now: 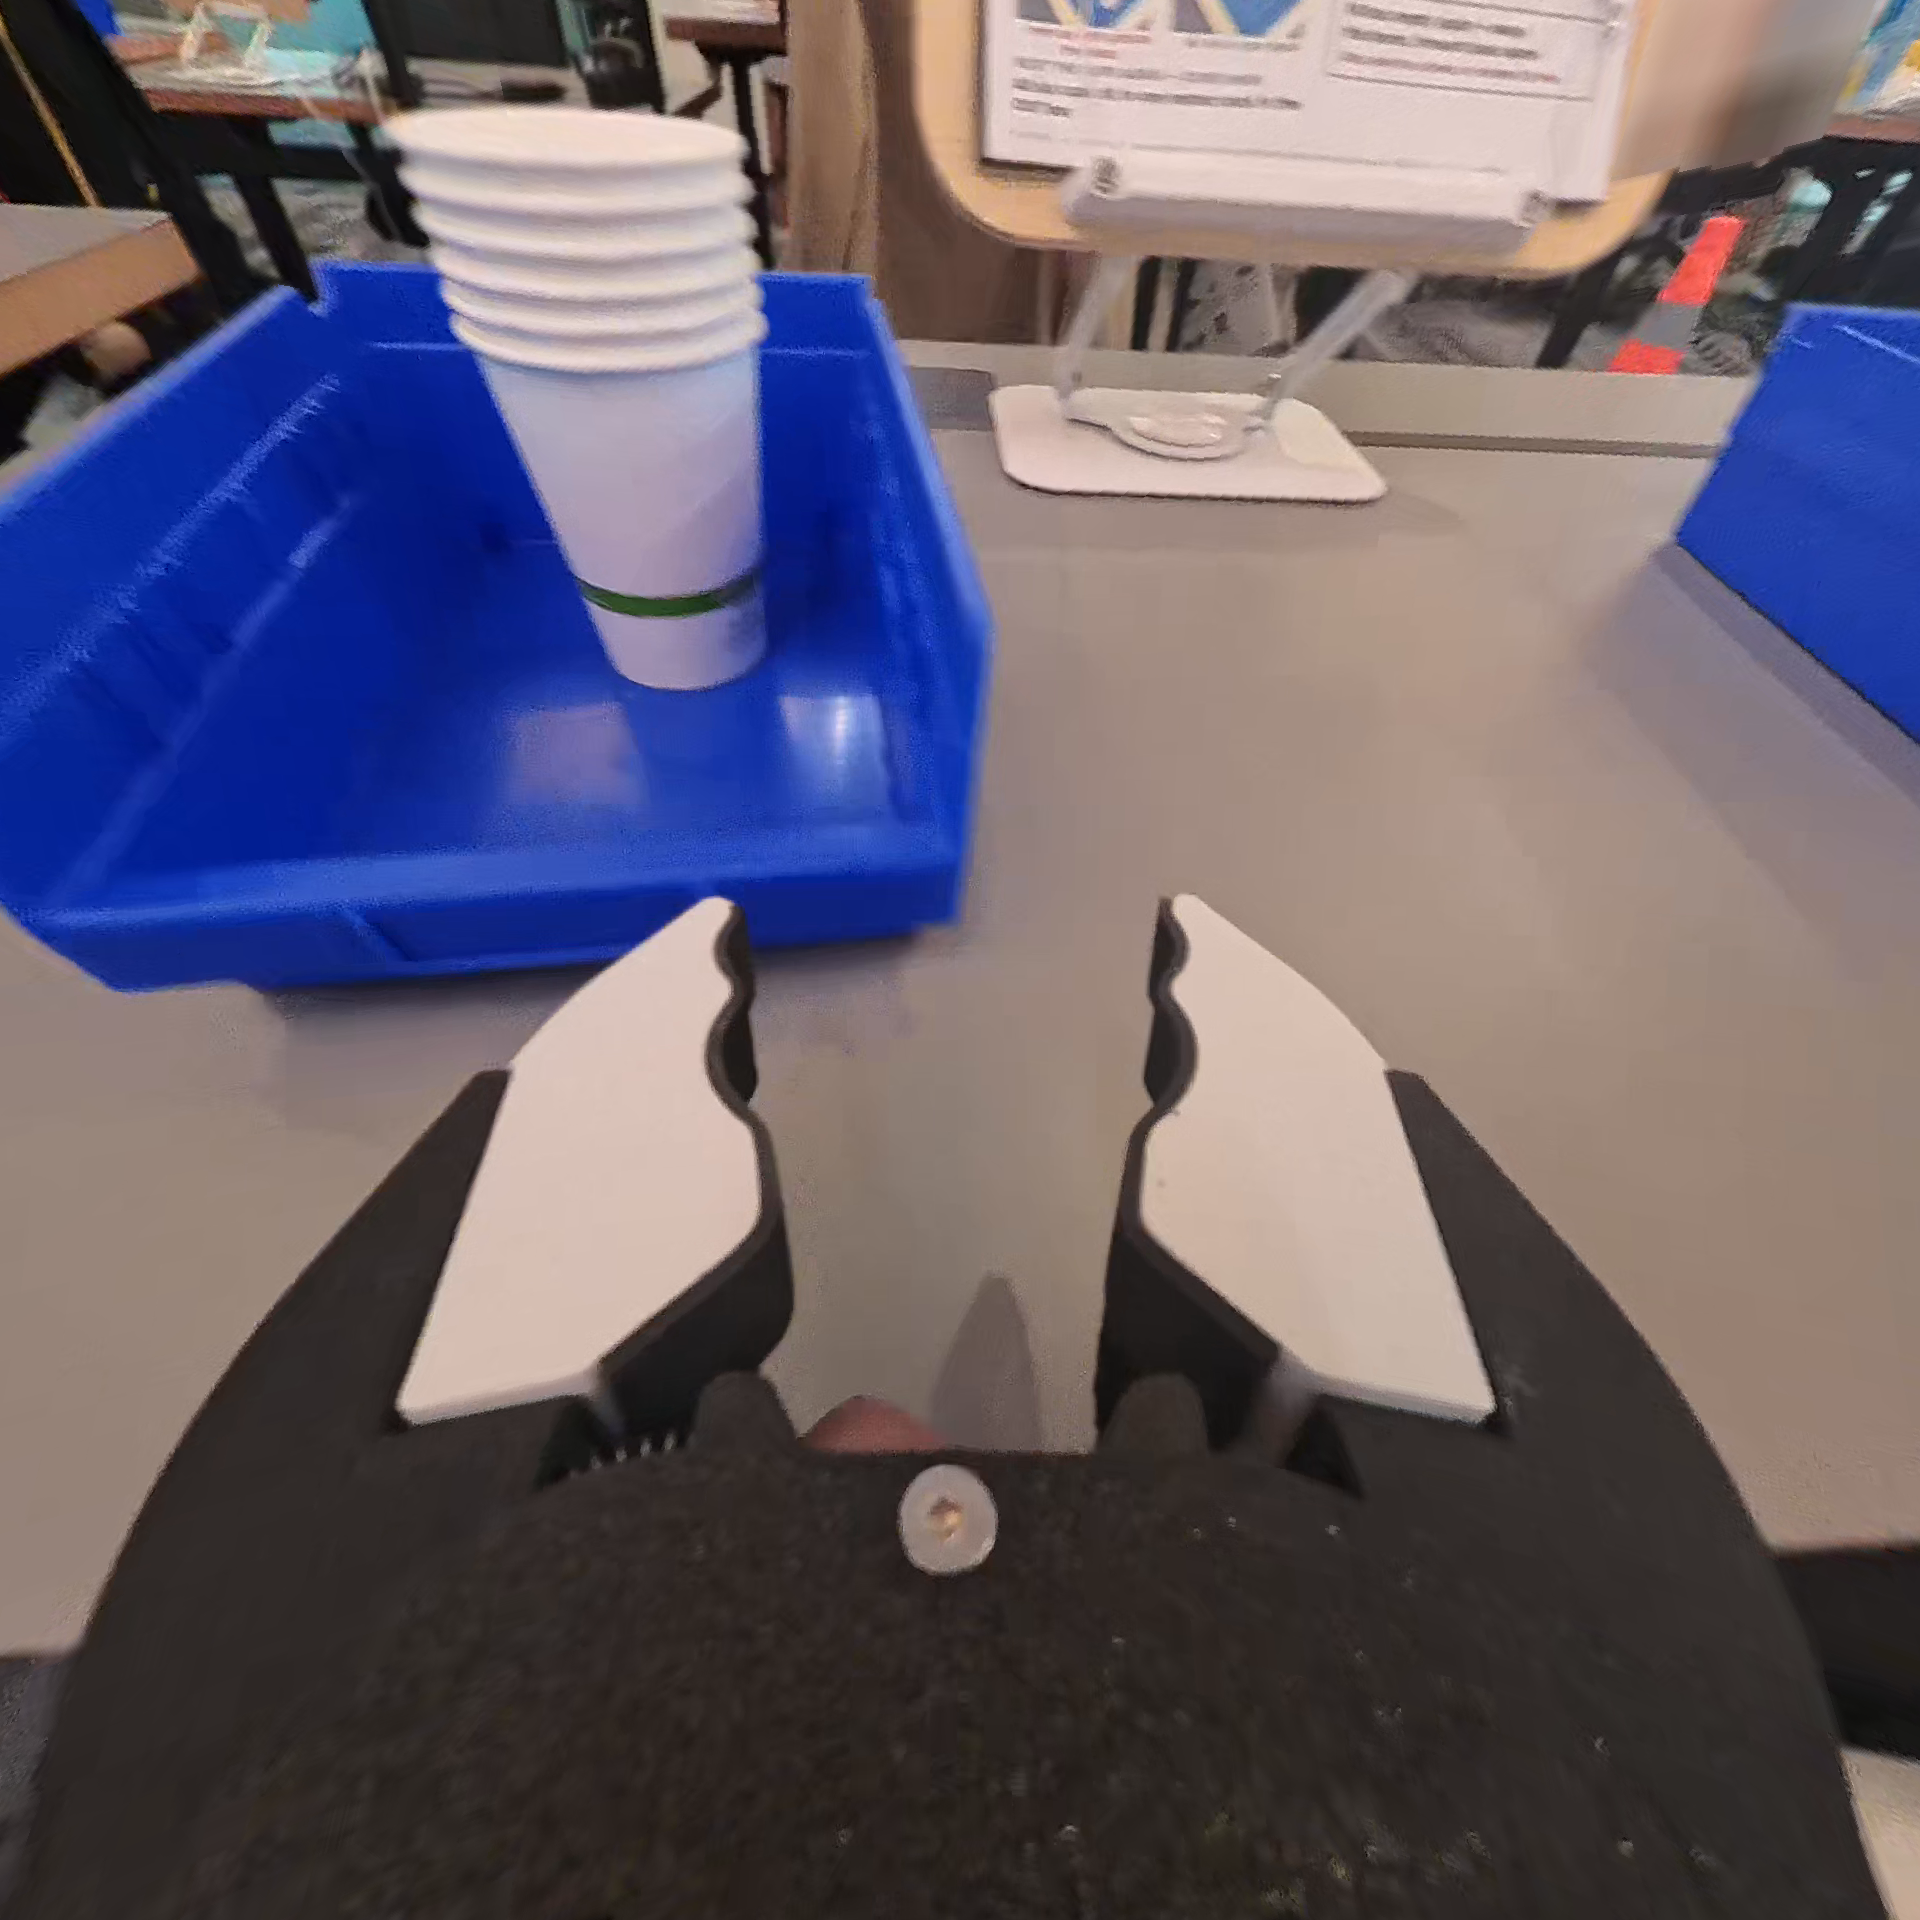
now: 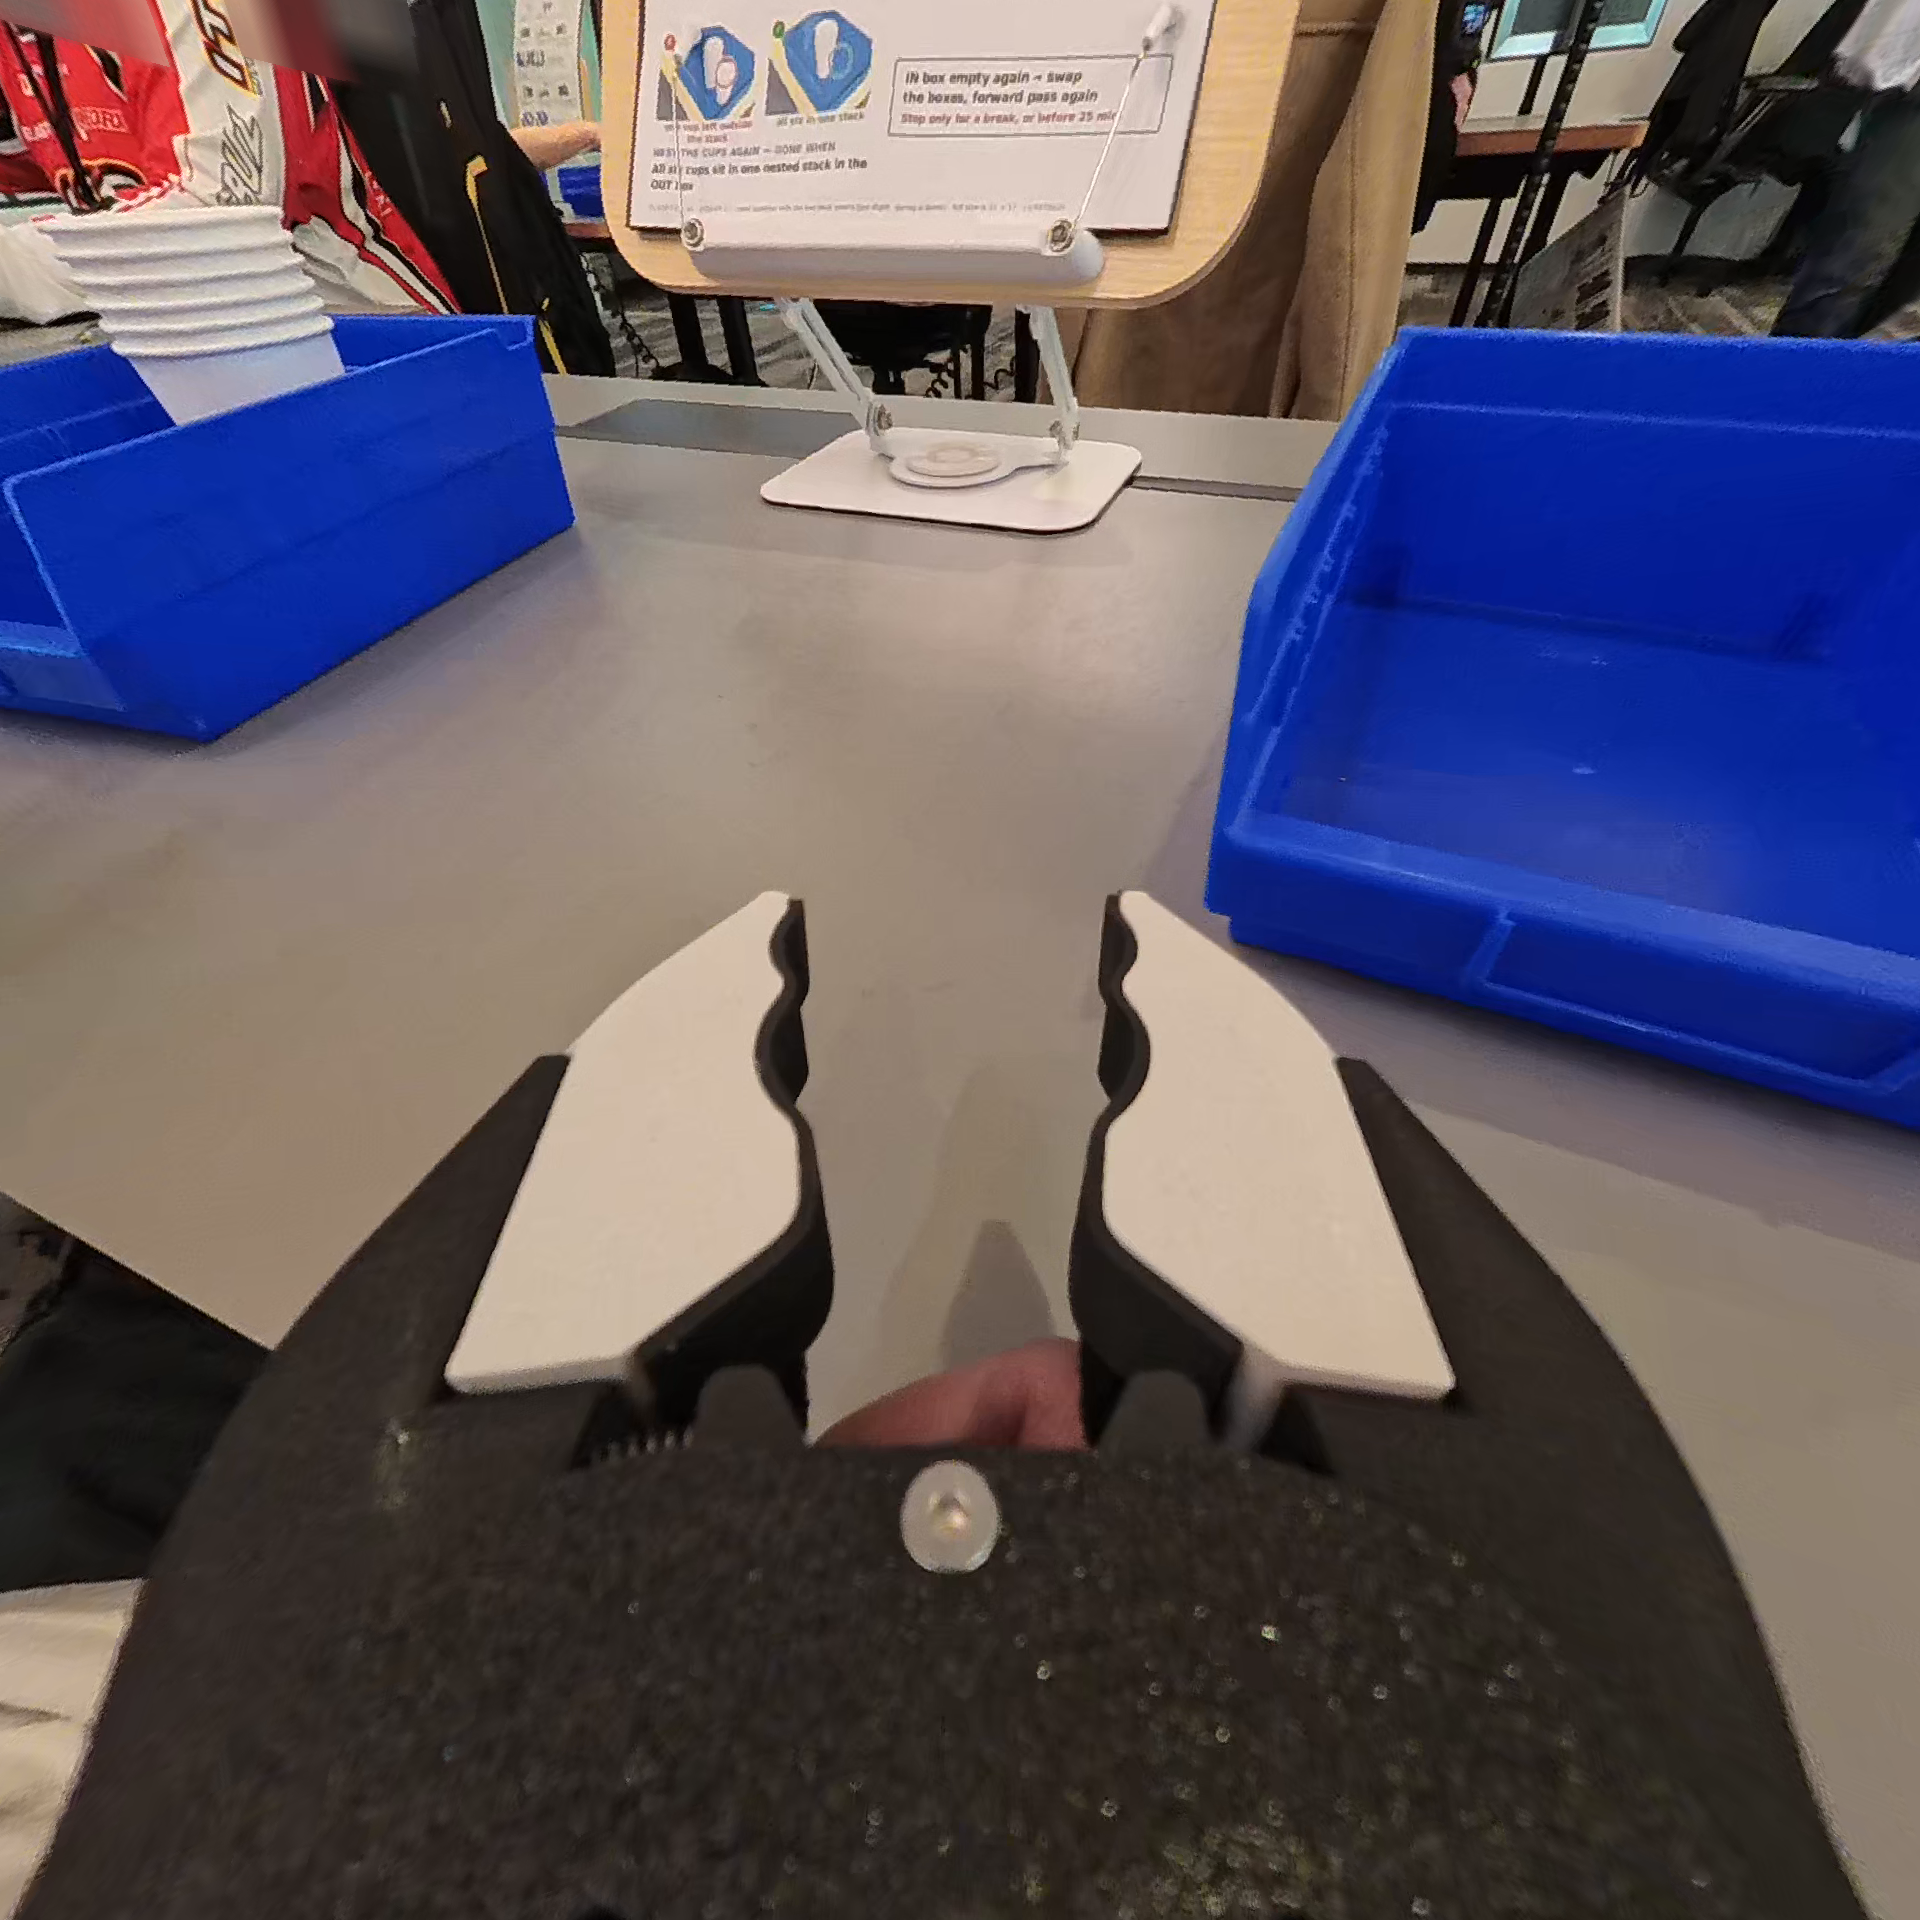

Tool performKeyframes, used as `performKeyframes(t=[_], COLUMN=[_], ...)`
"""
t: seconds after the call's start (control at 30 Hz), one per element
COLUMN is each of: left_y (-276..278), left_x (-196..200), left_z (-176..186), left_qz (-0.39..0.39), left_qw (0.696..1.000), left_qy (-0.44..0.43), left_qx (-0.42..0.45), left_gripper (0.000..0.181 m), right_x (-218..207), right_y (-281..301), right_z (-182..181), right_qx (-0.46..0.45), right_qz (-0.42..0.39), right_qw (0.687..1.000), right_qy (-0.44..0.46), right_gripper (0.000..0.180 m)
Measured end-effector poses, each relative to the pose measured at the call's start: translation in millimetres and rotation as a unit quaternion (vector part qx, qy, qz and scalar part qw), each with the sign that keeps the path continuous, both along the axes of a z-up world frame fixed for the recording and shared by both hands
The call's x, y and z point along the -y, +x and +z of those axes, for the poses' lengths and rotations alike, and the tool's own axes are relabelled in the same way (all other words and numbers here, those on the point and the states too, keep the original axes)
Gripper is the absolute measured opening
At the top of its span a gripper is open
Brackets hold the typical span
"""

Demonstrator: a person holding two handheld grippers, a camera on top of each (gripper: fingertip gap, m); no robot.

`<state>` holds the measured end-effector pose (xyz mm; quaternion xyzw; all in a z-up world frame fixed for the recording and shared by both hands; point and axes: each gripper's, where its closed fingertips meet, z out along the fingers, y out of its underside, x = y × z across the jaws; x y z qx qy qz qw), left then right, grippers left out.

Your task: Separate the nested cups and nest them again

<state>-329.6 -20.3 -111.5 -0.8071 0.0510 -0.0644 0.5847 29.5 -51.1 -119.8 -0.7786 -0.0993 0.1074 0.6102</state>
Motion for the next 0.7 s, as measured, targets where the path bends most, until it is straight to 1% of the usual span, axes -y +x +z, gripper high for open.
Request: performKeyframes(t=[0.13,0.23,0.37,0.53,0.6,0.7], left_y=[-45,-57,-66,-78,-80,-87], left_x=[-55,-100,-146,-177,-187,-203], left_z=[29,34,20,0,-10,-17], left_qz=[0.014,0.008,0.024,0.046,0.041,0.049], left_qw=[1.000,0.999,0.994,0.982,0.979,0.978], left_qy=[-0.007,-0.039,-0.100,-0.162,-0.183,-0.184], left_qx=[0.013,0.002,-0.046,-0.084,-0.084,-0.091], left_gripper=[0.081,0.086,0.087,0.087,0.088,0.089], right_x=[1,0,-1,-1,0,0], right_y=[-4,-4,-4,-3,-3,-3], right_z=[-2,-1,-3,-4,-4,-4], right_qx=[0.008,0.009,0.006,0.004,0.007,0.008], right_qz=[0.006,0.006,0.008,0.011,0.012,0.012], right_qw=[1.000,1.000,1.000,1.000,1.000,1.000], right_qy=[-0.002,-0.001,-0.006,-0.009,-0.009,-0.007], right_gripper=[0.053,0.053,0.051,0.050,0.050,0.049])
